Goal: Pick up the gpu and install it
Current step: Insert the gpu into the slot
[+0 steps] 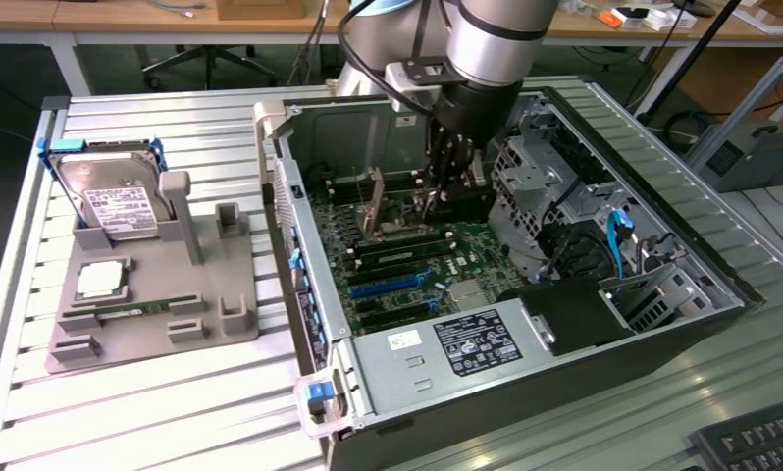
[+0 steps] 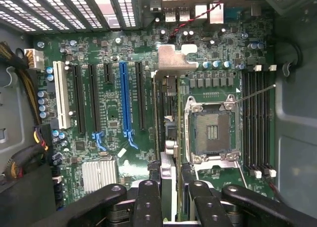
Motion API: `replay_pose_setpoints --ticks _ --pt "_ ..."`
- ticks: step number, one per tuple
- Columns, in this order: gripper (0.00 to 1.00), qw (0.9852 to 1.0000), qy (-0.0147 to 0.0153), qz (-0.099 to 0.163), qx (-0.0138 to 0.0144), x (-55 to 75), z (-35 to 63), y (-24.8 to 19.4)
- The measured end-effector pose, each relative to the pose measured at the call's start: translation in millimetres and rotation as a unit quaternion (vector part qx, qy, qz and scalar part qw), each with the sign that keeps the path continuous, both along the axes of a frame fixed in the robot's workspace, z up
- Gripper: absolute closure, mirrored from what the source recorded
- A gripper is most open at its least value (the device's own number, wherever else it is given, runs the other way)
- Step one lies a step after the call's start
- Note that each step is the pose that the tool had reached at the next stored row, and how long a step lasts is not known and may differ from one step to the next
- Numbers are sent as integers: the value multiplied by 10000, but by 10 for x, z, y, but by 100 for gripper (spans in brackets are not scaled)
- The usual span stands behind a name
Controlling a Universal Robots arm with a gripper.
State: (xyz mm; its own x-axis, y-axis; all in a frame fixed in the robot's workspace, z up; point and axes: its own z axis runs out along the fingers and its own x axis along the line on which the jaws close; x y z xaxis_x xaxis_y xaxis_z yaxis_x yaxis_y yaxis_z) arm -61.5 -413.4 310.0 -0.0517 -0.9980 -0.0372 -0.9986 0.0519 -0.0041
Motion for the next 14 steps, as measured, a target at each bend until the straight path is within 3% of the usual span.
replay_pose_setpoints --ticks 14 --pt "73 10000 0 -5 0 0 -13 -116"
